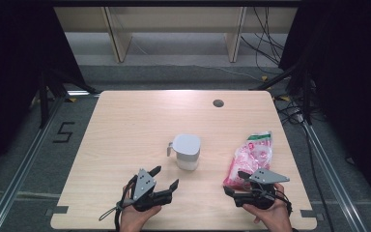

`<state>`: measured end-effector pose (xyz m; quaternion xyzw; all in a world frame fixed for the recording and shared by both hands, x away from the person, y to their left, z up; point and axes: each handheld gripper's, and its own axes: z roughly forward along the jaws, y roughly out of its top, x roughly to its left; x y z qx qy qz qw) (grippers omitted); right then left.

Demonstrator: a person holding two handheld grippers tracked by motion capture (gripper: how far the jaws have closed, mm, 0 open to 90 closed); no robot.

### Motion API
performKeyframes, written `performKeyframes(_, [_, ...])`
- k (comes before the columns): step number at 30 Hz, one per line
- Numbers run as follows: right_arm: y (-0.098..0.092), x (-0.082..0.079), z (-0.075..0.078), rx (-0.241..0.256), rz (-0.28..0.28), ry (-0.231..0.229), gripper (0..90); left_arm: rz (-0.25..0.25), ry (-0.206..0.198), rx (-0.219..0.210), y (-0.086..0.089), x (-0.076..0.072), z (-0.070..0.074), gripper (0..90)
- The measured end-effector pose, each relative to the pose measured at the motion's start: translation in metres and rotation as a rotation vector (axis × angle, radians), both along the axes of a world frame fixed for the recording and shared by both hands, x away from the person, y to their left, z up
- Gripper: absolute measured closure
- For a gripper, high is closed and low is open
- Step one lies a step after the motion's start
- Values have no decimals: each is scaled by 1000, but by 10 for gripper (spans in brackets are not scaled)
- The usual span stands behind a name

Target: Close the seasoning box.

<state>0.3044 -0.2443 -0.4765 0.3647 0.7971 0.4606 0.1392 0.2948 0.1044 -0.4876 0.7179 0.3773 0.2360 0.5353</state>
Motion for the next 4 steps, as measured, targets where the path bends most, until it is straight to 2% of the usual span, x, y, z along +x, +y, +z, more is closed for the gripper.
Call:
performKeyframes(1, [0,1,0,-7,8,-14,222,1,1,-4,0,0,0,242])
performKeyframes(4, [0,1,0,-8,11,-15,223,-1,0,-1,0,1,0,241])
